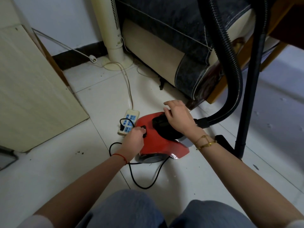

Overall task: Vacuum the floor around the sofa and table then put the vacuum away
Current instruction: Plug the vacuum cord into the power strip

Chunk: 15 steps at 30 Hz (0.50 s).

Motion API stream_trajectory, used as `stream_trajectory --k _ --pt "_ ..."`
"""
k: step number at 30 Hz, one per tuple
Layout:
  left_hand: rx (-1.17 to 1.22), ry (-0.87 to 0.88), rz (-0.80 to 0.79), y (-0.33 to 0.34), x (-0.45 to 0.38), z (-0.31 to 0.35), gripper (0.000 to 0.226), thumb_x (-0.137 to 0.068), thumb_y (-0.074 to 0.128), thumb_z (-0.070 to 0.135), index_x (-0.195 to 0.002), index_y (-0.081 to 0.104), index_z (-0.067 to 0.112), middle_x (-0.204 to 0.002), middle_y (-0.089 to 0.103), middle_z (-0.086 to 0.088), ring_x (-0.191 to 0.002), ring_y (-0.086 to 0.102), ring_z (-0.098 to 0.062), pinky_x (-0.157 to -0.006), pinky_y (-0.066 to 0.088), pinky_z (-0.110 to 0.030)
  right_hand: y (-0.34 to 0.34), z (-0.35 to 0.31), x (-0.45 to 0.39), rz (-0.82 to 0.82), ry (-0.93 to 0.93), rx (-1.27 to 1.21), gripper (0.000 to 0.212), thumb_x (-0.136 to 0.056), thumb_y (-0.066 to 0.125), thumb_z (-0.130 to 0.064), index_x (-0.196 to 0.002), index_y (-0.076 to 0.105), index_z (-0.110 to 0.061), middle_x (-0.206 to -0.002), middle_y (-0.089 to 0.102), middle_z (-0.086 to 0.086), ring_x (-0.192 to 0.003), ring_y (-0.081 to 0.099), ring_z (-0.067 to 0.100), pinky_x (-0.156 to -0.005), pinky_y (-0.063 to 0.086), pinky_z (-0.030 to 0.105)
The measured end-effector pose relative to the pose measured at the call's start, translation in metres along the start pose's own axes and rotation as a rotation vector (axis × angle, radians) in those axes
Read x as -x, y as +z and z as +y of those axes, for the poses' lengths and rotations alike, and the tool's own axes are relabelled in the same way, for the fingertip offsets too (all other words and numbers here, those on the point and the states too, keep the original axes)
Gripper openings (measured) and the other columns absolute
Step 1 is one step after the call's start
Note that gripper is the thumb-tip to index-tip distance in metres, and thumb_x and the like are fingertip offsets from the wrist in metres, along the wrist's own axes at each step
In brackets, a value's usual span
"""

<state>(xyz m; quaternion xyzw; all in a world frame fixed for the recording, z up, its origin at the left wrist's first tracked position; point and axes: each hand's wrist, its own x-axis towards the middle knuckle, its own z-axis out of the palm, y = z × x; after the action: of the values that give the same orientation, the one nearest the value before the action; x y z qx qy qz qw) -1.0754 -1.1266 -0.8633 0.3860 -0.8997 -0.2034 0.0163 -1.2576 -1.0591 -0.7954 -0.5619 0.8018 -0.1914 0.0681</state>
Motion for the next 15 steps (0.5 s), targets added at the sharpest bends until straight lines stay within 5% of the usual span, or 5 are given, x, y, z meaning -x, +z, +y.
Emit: stream_trajectory --k 15 --pt "-0.150 -0.045 -0.043 -0.012 0.001 0.011 0.038 -0.092 0.041 -0.002 -0.122 0.061 0.010 -0.115 0.058 -0.011 -0.100 0.061 -0.028 -0.082 0.053 -0.036 -0.010 -0.010 0.003 0.061 -0.056 -0.038 0.033 -0.100 0.042 -0.026 -0.129 0.053 -0.013 -0.127 0.057 0.005 -0.126 0.043 0.021 -0.105 0.035 0.033"
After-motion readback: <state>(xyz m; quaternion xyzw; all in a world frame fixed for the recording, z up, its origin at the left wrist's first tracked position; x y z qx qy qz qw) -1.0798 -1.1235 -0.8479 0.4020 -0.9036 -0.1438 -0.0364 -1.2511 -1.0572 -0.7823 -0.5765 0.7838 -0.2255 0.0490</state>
